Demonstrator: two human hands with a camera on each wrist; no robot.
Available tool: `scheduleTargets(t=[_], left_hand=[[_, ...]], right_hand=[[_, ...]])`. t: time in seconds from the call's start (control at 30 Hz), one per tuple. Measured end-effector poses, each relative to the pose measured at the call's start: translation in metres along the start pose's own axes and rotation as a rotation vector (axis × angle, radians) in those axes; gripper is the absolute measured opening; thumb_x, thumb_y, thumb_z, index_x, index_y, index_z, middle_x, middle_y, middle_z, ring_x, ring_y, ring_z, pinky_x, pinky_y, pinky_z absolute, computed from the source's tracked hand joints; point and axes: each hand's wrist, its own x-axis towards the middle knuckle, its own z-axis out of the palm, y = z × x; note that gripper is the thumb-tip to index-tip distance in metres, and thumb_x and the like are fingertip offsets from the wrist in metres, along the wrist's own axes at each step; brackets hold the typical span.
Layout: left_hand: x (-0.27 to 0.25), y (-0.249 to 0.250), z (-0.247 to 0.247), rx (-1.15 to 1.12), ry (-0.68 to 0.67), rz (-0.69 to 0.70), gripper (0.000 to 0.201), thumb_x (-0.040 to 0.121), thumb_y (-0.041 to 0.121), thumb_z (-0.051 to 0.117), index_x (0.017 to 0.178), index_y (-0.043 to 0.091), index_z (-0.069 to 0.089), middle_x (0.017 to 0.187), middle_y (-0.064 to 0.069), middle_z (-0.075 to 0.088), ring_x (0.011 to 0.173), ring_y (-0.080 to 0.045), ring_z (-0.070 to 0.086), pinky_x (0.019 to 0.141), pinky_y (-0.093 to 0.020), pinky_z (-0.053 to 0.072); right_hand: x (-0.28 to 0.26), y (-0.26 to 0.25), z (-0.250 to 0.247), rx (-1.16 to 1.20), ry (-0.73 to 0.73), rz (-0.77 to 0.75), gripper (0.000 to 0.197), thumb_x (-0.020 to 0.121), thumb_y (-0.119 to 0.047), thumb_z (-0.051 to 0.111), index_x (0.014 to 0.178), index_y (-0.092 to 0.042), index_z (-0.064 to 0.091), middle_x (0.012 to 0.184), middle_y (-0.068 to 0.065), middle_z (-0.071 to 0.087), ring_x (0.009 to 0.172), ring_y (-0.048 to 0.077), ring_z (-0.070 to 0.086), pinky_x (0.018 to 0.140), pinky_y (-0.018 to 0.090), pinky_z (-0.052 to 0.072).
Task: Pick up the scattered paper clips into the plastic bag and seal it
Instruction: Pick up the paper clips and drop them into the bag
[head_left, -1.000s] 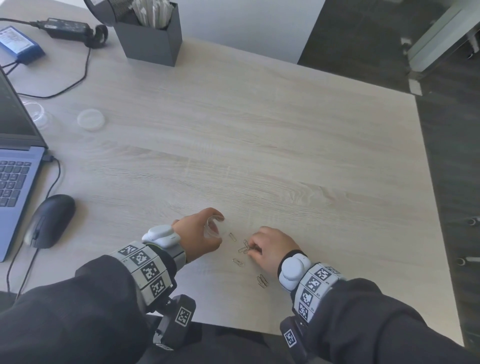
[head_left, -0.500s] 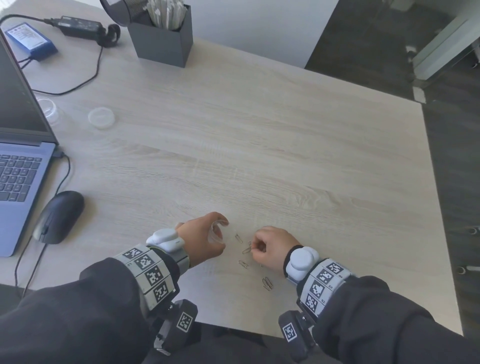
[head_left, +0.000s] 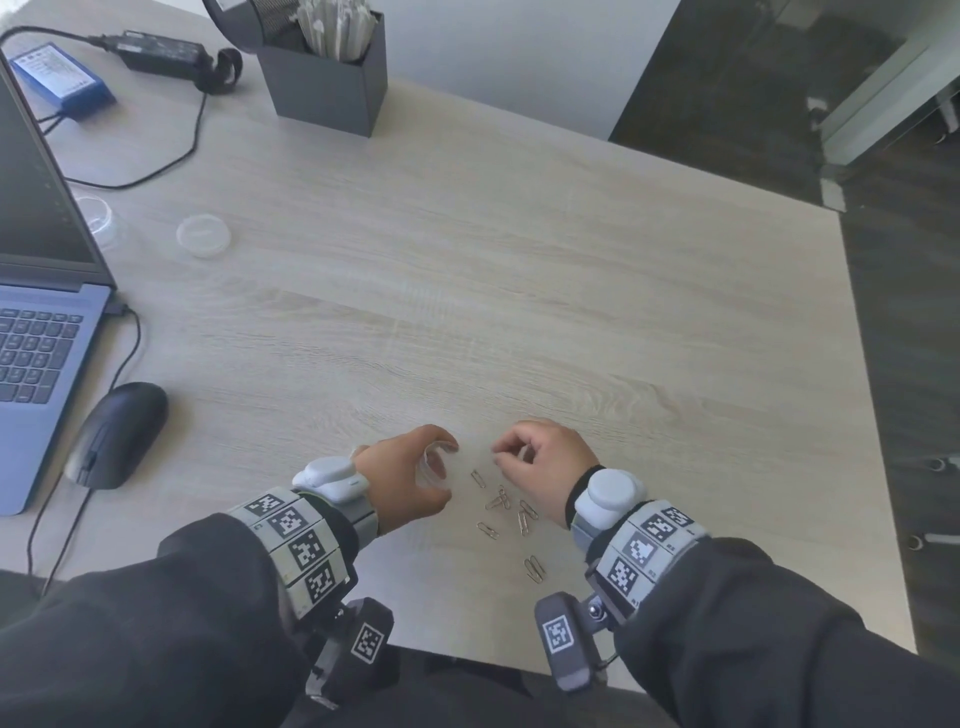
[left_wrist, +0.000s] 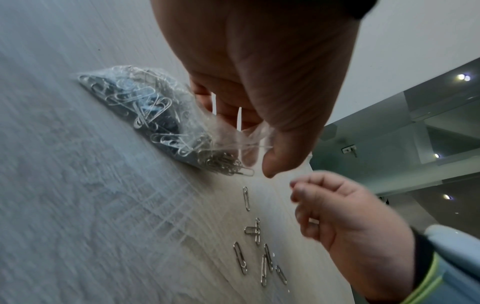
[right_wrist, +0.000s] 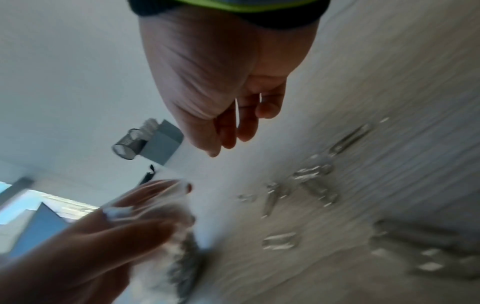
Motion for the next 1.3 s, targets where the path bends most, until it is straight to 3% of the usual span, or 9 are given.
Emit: scheduleTargets(t=[0.1,0.17,0.3,0.53,0.83,0.93,1.03,1.17,1.3], left_hand=[[0.001,-0.003,0.0,-0.009,0.006,-0.012,0.041,0.066,0.051,0.056,0.099,0.068,0.039,0.091,0.031,0.066,0.093,-0.012,0.065,0.093,-0.038,0.053],[0.003,-0.002,-0.001,-0.014,0.002,-0.018,0.04,0.066,0.052,0.055,0.094,0.074,0.036,0.092,0.032,0.066,0.093,-0.013,0.065,0.091,-0.038,0.054],[0.006,0.0,0.001,-0.011,-0.003,-0.023,0.041,0.065,0.053,0.053,0.094,0.076,0.036,0.093,0.033,0.066,0.093,-0.014,0.065,0.089,-0.039,0.055],[0.007,-0.001,-0.002,-0.014,0.003,-0.036,0.042,0.063,0.054,0.053,0.094,0.076,0.036,0.092,0.03,0.068,0.095,-0.017,0.065,0.088,-0.04,0.057],[0.004,0.0,-0.007,-0.037,0.002,-0.035,0.04,0.064,0.053,0.054,0.094,0.074,0.037,0.094,0.026,0.068,0.095,-0.019,0.064,0.087,-0.041,0.057],[0.003,0.002,-0.008,-0.049,0.006,-0.033,0.041,0.066,0.05,0.055,0.101,0.065,0.039,0.094,0.024,0.069,0.095,-0.018,0.065,0.091,-0.041,0.055],[0.005,0.0,-0.009,-0.061,0.016,-0.035,0.043,0.065,0.049,0.056,0.102,0.065,0.039,0.094,0.024,0.069,0.094,-0.019,0.065,0.088,-0.04,0.056],[0.005,-0.001,-0.008,-0.068,0.02,-0.036,0.043,0.066,0.048,0.056,0.103,0.062,0.042,0.093,0.024,0.069,0.093,-0.018,0.065,0.087,-0.038,0.056],[0.006,-0.003,-0.009,-0.076,0.019,-0.035,0.043,0.065,0.049,0.056,0.1,0.067,0.039,0.093,0.025,0.068,0.094,-0.017,0.066,0.088,-0.039,0.056]], right_hand=[[-0.007,0.028,-0.012,-0.216,-0.119,0.113,0.004,0.082,-0.033,0.065,0.081,-0.029,0.065,0.088,-0.012,0.061,0.076,0.006,0.057,0.072,0.025,0.047],[-0.014,0.041,-0.014,-0.311,-0.191,0.132,0.014,0.078,-0.042,0.066,0.081,-0.028,0.063,0.089,-0.012,0.059,0.081,0.007,0.058,0.077,0.027,0.049],[-0.021,0.048,-0.005,-0.417,-0.284,0.135,0.029,0.074,-0.056,0.066,0.083,-0.029,0.058,0.093,-0.012,0.056,0.084,0.009,0.057,0.076,0.027,0.047],[-0.011,0.043,0.009,-0.45,-0.25,0.112,0.011,0.087,-0.039,0.053,0.083,-0.029,0.058,0.099,-0.012,0.057,0.089,0.016,0.058,0.081,0.033,0.049],[0.0,0.034,0.012,-0.428,-0.2,0.092,0.015,0.089,-0.043,0.052,0.084,-0.031,0.058,0.098,-0.012,0.057,0.087,0.017,0.058,0.077,0.032,0.049],[-0.002,0.038,0.01,-0.385,-0.202,0.073,0.021,0.081,-0.052,0.06,0.086,-0.032,0.055,0.096,-0.014,0.055,0.086,0.014,0.058,0.077,0.032,0.048],[-0.003,0.041,0.009,-0.398,-0.247,0.068,0.032,0.075,-0.059,0.065,0.092,-0.035,0.05,0.1,-0.016,0.051,0.089,0.013,0.057,0.079,0.033,0.048],[0.0,0.04,0.011,-0.427,-0.246,0.054,0.022,0.081,-0.047,0.06,0.097,-0.034,0.054,0.103,-0.015,0.053,0.091,0.015,0.06,0.08,0.034,0.05],[0.007,0.038,0.01,-0.414,-0.235,0.06,0.014,0.085,-0.036,0.055,0.098,-0.033,0.058,0.107,-0.014,0.056,0.094,0.016,0.062,0.082,0.035,0.051]])
